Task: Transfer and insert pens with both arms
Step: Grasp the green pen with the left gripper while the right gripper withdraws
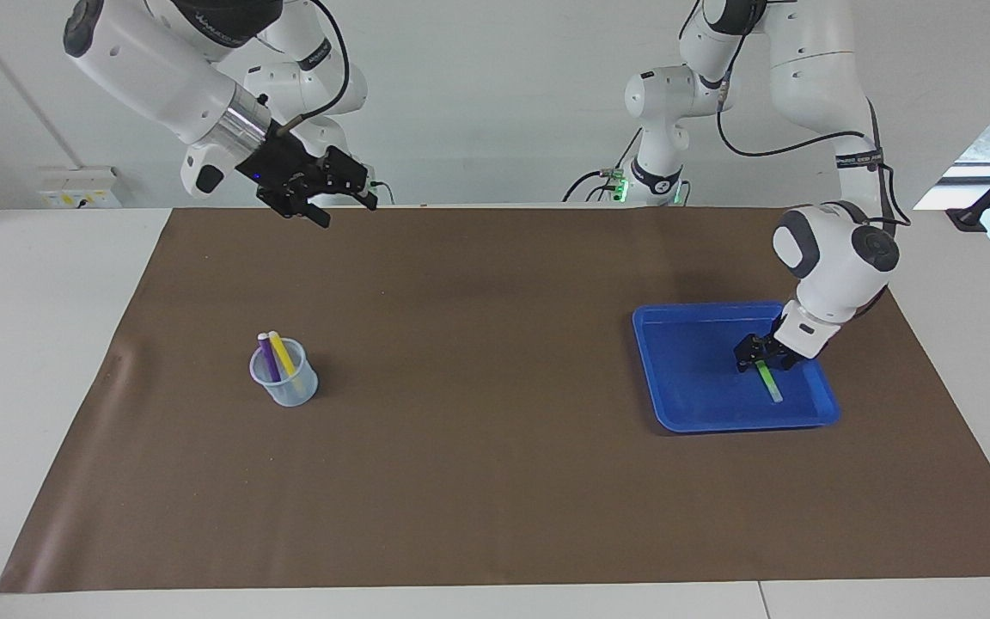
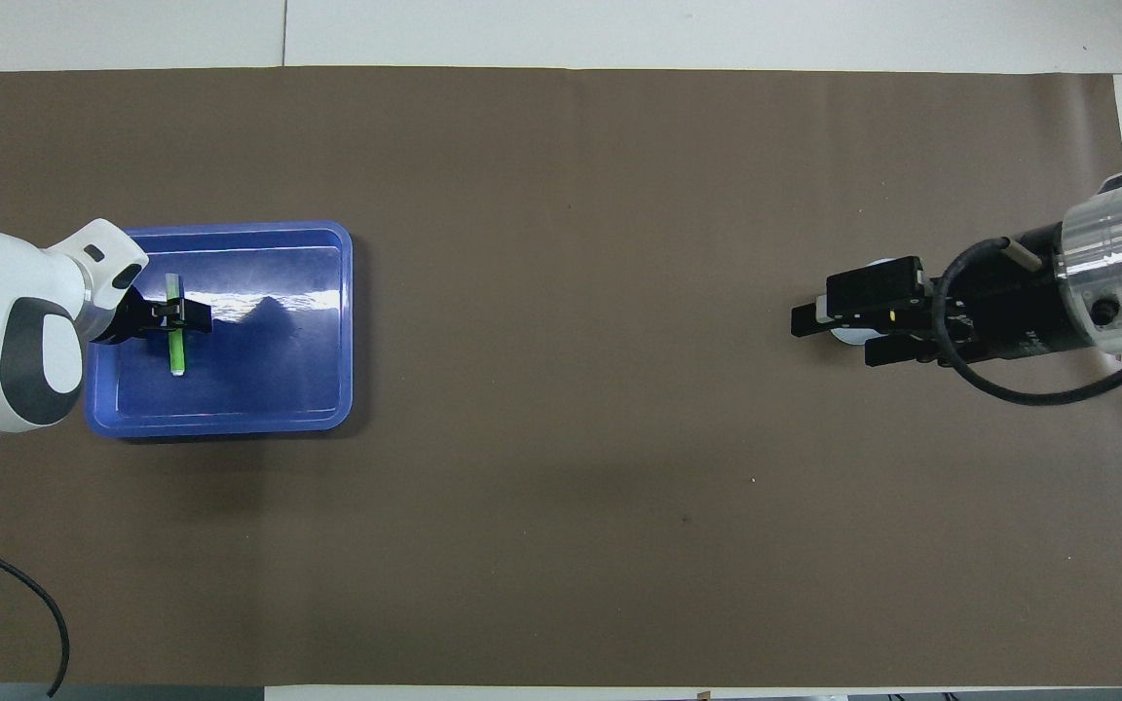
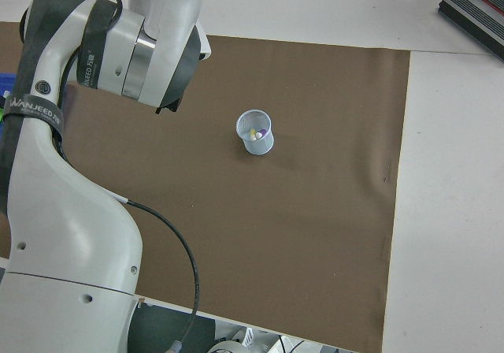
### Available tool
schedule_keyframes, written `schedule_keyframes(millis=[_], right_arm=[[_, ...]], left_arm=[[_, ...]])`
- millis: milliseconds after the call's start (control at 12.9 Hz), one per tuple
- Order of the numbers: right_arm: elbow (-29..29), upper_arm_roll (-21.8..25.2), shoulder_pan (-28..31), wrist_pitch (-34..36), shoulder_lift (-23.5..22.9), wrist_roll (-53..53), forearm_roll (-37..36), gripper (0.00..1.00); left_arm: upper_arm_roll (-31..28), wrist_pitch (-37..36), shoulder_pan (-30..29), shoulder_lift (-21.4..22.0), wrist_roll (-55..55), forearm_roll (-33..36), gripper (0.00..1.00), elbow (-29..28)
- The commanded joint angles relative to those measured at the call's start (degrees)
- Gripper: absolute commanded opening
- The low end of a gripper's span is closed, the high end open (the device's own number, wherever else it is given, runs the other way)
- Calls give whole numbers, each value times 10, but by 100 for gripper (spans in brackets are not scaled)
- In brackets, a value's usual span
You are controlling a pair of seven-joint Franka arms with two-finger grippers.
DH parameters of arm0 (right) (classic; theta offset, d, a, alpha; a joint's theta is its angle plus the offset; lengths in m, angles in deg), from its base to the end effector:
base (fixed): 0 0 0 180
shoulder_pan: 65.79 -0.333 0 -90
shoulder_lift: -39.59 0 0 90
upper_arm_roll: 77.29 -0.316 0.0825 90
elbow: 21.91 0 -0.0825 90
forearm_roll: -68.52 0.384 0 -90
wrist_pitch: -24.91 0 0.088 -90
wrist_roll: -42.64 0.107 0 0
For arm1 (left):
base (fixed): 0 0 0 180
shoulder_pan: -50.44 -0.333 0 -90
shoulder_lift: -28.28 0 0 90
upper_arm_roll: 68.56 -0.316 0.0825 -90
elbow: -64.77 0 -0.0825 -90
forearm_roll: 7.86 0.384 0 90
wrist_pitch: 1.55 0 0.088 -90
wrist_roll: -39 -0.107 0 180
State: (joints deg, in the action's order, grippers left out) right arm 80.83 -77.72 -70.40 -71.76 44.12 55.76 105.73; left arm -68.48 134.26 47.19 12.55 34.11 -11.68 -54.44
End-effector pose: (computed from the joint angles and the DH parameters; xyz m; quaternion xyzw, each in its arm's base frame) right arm 0.5298 0.1052 0.5913 -0.9425 0.1080 0.0624 0.3101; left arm 0.5839 0.0316 0.2963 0.9997 0.0087 0.0092 0.0230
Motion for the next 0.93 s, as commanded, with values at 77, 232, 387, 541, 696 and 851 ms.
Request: schedule_keyframes(millis=[77,232,387,541,696,851], right_arm=[[77,-2,-53,-138,25,89,75,100],[91,-2,-74,-182,24,105,119,100],[94,-3,-88,-200,24,122,121,100],[111,-3,-94,-228,20,114,126,100],[113,-3,-113,-248,17,118,136,100],[113,-3,-112,-244,17,118,137,100]], left_arm=[[1,15,5,3,41,14,0,-8],[1,7,6,4,44,14,0,-5],[2,-18,7,14,45,14,0,5],[4,-81,9,27,52,14,0,41],[4,-161,34,39,109,13,0,88],[5,-217,73,47,182,0,0,122]])
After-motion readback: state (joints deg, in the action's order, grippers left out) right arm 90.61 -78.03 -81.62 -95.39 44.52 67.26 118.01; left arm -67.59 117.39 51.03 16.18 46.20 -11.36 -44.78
